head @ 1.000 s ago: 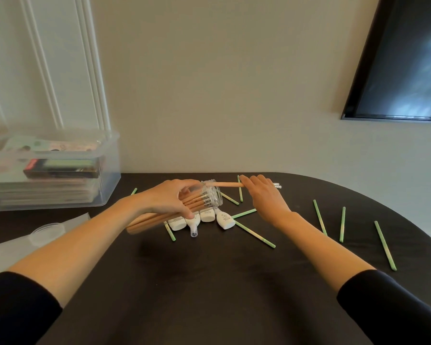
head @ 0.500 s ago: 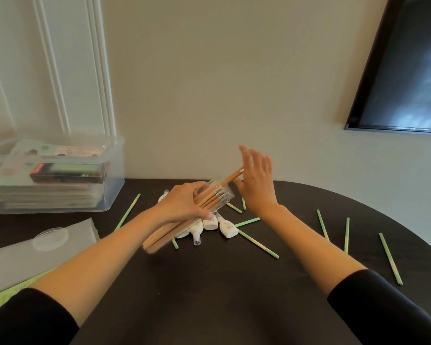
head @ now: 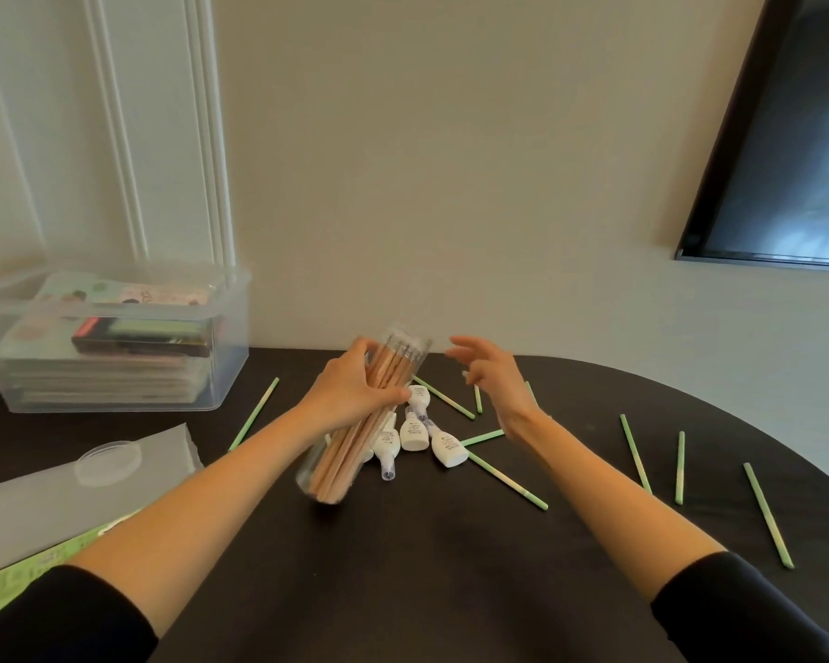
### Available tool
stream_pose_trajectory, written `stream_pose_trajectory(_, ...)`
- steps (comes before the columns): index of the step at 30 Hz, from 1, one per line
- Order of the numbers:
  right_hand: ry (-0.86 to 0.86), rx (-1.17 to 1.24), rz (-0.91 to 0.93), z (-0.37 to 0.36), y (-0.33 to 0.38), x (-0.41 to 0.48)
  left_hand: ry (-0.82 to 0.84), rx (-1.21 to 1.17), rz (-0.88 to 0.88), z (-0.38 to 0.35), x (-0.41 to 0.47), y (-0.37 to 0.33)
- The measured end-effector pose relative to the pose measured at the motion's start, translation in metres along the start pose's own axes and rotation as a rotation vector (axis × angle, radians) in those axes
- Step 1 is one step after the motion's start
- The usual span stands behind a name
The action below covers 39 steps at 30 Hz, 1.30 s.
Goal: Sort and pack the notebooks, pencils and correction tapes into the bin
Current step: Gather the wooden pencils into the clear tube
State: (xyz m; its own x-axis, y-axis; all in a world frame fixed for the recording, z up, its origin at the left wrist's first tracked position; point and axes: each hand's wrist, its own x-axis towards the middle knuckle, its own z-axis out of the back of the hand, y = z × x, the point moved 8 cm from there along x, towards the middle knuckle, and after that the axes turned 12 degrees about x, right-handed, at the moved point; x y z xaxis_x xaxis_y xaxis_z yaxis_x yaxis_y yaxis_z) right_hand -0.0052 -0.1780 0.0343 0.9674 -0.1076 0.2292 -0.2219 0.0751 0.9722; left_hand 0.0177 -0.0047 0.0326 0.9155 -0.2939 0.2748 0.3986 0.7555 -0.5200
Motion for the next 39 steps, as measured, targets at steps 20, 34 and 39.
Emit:
stream_pose_trajectory(20, 0.334, -0.196, -0.11, -0.116, -0.047, -0.011, 0.045, -0.226, 0.194, 0.031, -0.035, 0.066)
stream_pose_trajectory(34, 0.388, -0.273, -0.176, -0.203, -0.066, -0.008, 0.223, 0.593, 0.726, 0.068, -0.093, 0.222)
stream_pose_trajectory(39, 0.375, -0.259, -0.199, -0.208, -0.074, -0.004, 0.108, 0.676, 0.613, 0.068, -0.093, 0.23)
